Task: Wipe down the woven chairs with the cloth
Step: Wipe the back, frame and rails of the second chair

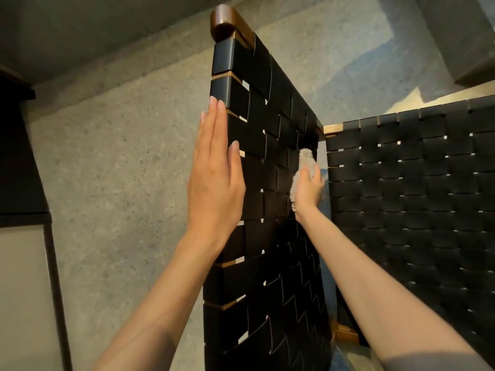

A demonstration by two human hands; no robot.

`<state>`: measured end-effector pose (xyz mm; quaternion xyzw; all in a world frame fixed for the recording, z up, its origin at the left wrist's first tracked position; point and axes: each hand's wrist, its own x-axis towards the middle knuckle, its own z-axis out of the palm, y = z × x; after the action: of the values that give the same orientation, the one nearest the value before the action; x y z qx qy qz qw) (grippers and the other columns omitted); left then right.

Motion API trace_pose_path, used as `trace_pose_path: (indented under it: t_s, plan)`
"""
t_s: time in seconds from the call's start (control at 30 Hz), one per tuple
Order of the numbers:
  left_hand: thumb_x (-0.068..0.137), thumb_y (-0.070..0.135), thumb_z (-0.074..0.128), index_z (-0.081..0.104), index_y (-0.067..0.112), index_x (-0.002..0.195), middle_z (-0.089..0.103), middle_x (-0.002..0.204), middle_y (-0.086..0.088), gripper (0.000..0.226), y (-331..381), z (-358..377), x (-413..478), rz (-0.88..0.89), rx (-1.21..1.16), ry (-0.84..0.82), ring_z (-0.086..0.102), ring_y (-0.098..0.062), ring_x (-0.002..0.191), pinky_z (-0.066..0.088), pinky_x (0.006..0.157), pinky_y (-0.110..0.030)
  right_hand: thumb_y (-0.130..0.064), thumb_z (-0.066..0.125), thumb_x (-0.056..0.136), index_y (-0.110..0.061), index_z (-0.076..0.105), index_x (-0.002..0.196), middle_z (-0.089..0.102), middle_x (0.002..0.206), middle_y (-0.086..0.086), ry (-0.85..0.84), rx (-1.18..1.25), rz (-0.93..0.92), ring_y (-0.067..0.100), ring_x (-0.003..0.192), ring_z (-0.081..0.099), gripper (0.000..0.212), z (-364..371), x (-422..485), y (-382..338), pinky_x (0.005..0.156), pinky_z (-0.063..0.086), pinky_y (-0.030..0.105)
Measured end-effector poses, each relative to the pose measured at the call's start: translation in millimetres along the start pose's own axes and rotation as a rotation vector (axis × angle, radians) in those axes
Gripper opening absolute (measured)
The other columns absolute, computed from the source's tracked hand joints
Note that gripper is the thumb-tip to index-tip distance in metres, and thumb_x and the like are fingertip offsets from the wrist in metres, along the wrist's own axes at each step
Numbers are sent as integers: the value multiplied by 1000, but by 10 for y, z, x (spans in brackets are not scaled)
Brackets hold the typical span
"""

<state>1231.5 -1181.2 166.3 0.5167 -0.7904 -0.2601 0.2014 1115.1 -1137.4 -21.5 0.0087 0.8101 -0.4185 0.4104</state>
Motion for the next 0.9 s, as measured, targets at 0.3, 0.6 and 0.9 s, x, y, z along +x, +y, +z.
trace_pose_path:
  t_s: [0.3, 0.6, 0.9]
  plan:
    - [103, 13, 30, 17, 17, 149, 11, 157, 9, 48, 29, -39, 7, -37, -69, -47, 6, -1, 144, 6, 117, -18, -25, 41, 97, -21, 49, 135, 48, 140, 1, -153, 188, -794, 14, 129, 39, 40, 224, -1057, -1473, 109, 24, 46]
    - [103, 14, 32, 16, 20, 150, 8, 153, 18, 50, 0, -15, 14, -22, -37, -24, 5, 3, 143, 5, 115, -13, -29, 42, 96, -26, 46, 139, 41, 144, 2, -21, 124, -687, 11, 110, 27, 43, 414, -343, -1351, 79, 24, 11]
    - [102, 13, 34, 21, 19, 149, 16, 157, 9, 49, -10, -3, 16, -17, -64, 4, 10, -1, 144, 10, 116, -16, -35, 33, 102, -27, 32, 146, 35, 149, 4, 15, -15, -29, 31, 132, 33, 45, 172, 375, -510, 102, 29, 38]
